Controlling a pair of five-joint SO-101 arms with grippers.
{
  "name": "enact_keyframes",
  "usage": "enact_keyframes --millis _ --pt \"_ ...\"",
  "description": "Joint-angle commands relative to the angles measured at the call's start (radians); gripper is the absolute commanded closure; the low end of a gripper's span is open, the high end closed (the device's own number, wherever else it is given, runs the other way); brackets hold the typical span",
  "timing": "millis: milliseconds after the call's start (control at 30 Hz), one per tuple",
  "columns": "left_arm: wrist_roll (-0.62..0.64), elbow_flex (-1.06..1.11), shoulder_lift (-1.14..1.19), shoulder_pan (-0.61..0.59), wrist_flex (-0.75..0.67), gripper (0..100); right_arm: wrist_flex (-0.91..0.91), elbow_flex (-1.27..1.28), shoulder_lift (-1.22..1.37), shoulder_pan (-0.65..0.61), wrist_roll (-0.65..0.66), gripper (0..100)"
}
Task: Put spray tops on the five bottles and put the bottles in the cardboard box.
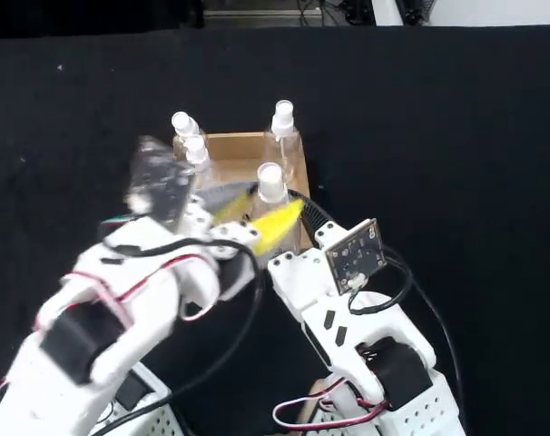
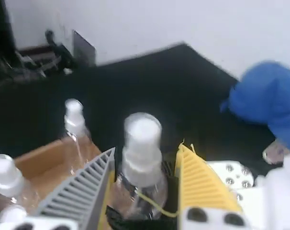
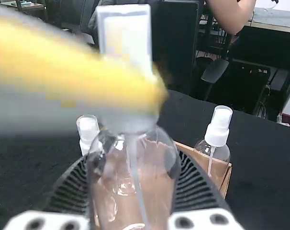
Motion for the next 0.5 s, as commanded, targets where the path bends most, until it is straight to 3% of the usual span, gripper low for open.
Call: enact_keyframes --millis 0,333,467 --pt "-0.008 -0.113 -0.086 -0.13 0.002 81 0.003 -0.027 -0.01 -0.008 -0.003 97.3" --pt "0.0 -0.001 -0.273 -0.463 0.0 81 -0.014 -0.002 -0.005 -0.006 -0.005 97.3" --pt "0.0 0.108 -0.334 -0.559 0.0 81 -0.072 0.002 -0.004 0.06 -0.106 97.4"
